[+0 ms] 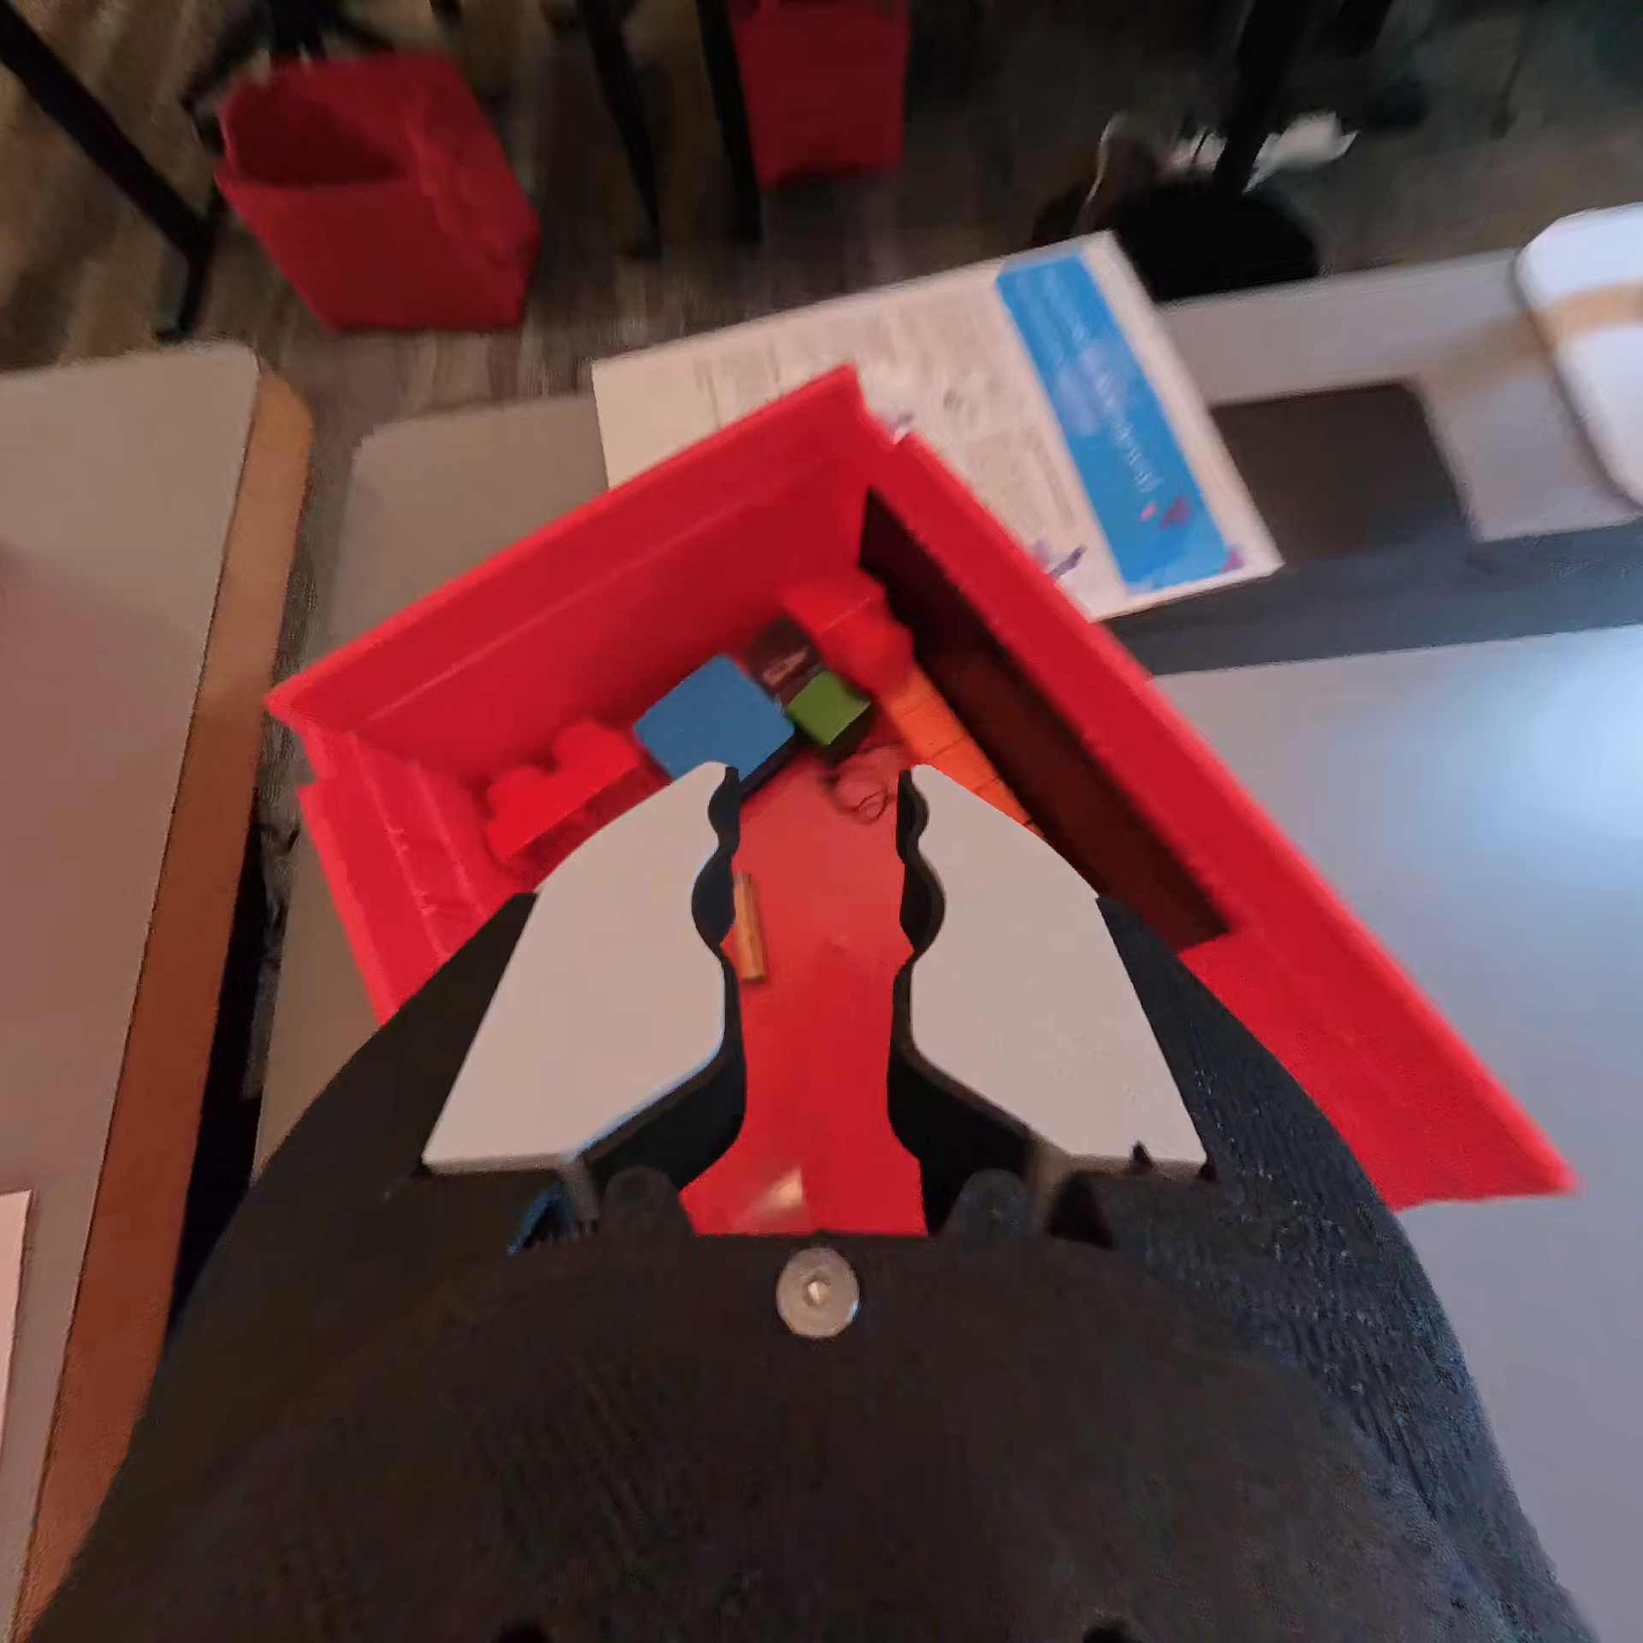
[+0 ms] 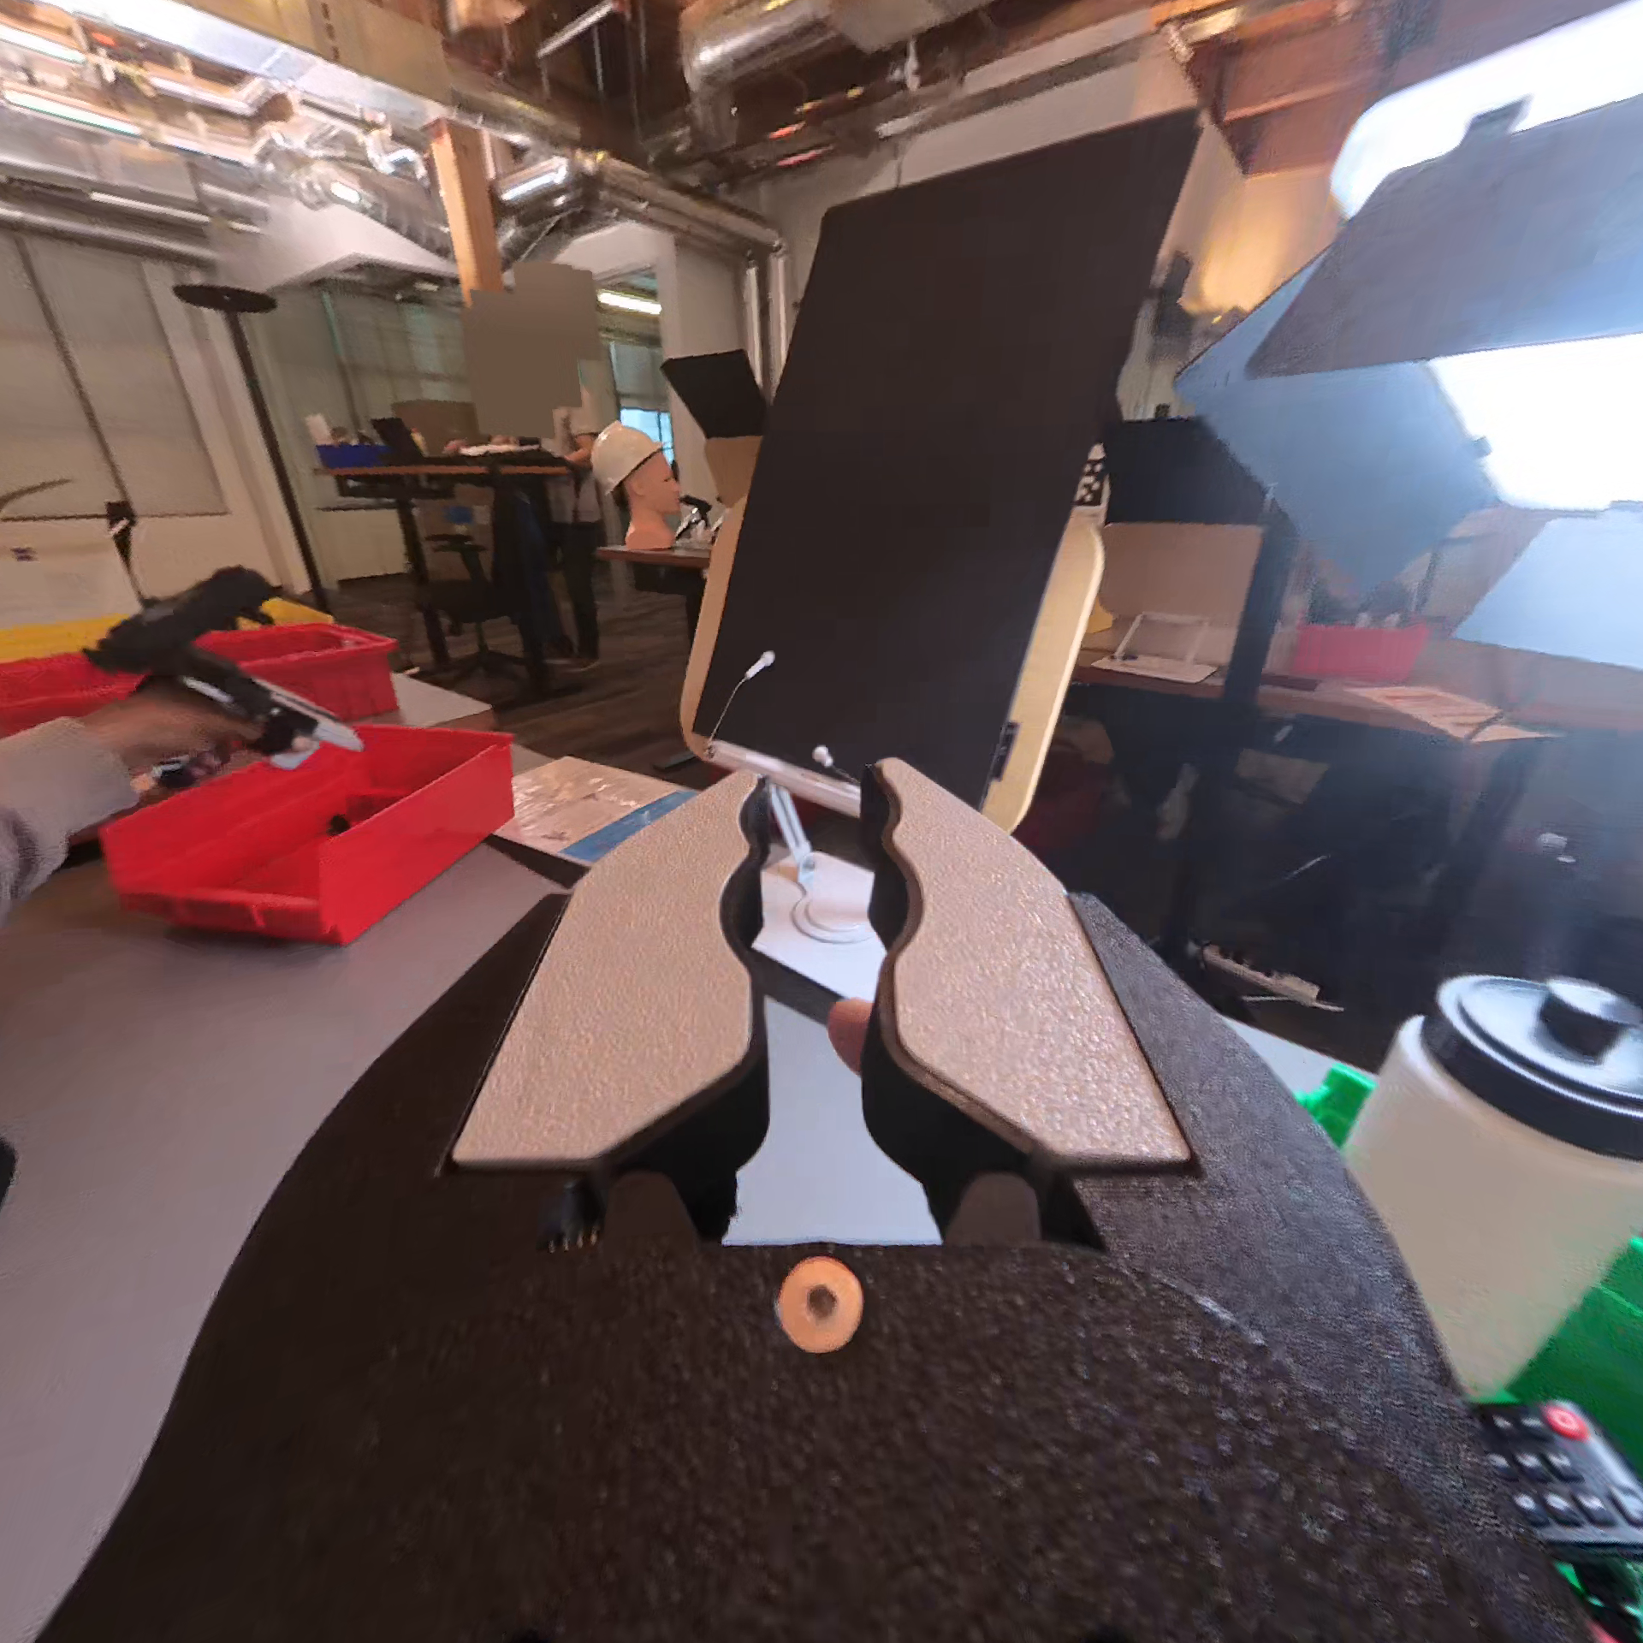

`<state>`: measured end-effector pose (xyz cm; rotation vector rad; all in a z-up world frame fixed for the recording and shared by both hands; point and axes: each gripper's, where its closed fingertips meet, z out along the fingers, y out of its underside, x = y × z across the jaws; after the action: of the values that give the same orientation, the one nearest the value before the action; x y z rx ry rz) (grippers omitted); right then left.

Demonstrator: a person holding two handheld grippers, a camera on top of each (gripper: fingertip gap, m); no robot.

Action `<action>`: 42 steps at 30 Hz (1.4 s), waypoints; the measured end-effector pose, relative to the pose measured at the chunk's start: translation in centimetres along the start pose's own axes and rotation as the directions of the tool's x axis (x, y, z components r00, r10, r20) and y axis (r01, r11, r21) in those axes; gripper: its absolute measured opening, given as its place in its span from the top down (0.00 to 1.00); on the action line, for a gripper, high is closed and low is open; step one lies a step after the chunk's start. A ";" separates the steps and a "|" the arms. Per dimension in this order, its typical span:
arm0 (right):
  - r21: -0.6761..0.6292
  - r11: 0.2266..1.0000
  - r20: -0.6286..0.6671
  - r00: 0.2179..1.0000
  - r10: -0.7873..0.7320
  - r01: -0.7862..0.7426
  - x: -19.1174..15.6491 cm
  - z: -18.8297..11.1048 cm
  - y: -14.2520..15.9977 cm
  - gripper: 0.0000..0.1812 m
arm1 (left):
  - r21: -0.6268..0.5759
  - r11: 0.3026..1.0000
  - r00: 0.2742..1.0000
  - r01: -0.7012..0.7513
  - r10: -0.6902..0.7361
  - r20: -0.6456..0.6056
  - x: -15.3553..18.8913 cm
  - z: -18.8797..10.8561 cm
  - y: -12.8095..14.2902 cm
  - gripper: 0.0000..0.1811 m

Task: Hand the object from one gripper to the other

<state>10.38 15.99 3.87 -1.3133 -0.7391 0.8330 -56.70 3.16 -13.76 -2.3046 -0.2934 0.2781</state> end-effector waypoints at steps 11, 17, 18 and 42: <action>-0.280 0.959 0.153 0.988 0.003 0.040 -5.1 -1.2 10.5 0.89 | -0.478 0.876 0.997 0.067 -0.040 0.066 -3.1 7.3 9.0 0.83; -0.291 0.956 0.148 0.986 0.080 -0.033 -4.8 -1.1 13.0 0.89 | -0.534 0.827 0.981 0.176 -0.193 0.025 -2.6 8.0 11.1 0.84; -0.296 0.954 0.150 0.984 0.091 -0.043 -4.8 -1.0 13.4 0.89 | -0.534 0.825 0.979 0.184 -0.200 0.028 -2.7 8.0 11.2 0.86; -0.146 0.989 0.237 0.972 0.007 0.029 -12.8 -0.3 8.8 0.90 | 0.573 0.798 0.813 -0.188 0.453 -0.364 24.1 -16.9 -8.6 0.94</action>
<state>3.10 5.48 -4.90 -1.3542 -1.0124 0.9507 -30.03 4.48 1.28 -1.7879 0.4162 -0.0640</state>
